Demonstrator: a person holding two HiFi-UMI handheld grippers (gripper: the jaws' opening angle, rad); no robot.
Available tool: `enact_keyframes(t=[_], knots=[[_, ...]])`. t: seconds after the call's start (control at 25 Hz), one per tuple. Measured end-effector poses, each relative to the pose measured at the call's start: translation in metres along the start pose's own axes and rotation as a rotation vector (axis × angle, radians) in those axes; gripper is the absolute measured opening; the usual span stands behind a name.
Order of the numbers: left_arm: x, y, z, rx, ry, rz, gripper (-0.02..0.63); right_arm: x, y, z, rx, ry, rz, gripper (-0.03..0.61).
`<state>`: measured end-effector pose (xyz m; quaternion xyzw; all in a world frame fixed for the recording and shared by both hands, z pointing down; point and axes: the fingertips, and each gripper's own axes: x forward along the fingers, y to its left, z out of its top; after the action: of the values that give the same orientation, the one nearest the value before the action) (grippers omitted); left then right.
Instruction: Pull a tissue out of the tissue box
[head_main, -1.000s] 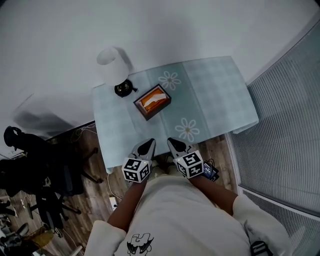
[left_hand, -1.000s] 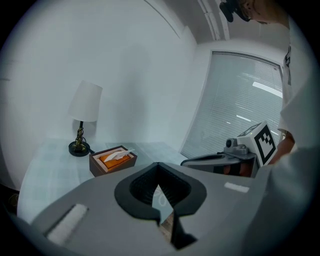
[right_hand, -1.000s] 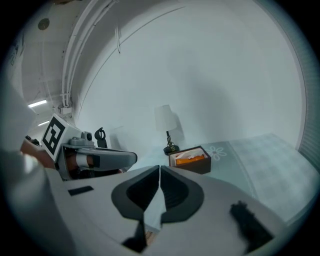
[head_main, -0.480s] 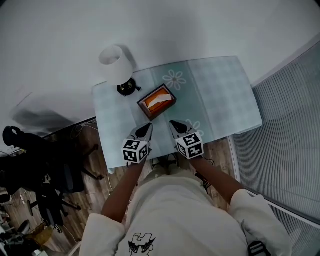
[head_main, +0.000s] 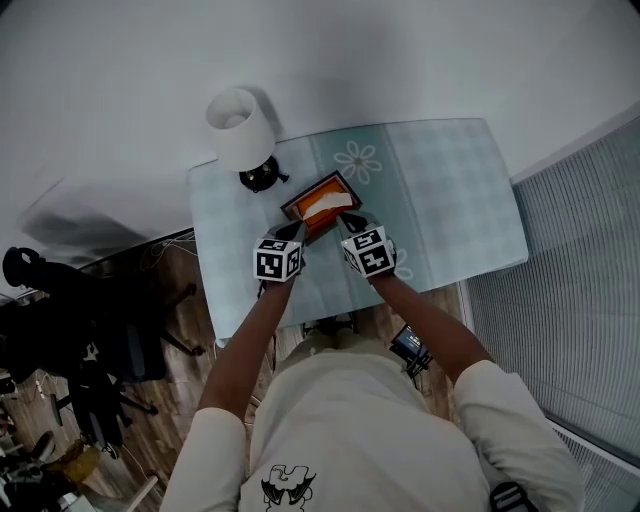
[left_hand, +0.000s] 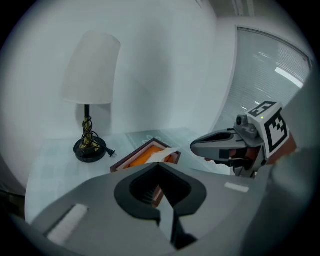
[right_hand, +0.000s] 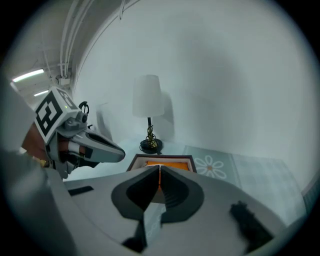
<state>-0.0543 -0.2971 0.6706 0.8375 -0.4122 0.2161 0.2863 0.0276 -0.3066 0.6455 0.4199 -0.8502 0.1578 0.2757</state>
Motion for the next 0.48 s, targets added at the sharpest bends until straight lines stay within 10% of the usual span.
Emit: enact_keyframes(t=[0.2, 0.32, 0.48], knots=[[0.01, 0.008, 0.01, -0.019, -0.003, 0.007, 0.006, 0.026, -0.009, -0.004, -0.037, 0.054, 0.01, 0.014], [0.011, 0.01, 0.005, -0.02, 0.009, 0.005, 0.006, 0.033, -0.013, -0.013, -0.05, 0.087, -0.004, 0.157], [0.012, 0.017, 0.001, -0.033, 0.022, 0.016, 0.006, 0.034, -0.033, -0.019, -0.059, 0.126, -0.079, 0.189]])
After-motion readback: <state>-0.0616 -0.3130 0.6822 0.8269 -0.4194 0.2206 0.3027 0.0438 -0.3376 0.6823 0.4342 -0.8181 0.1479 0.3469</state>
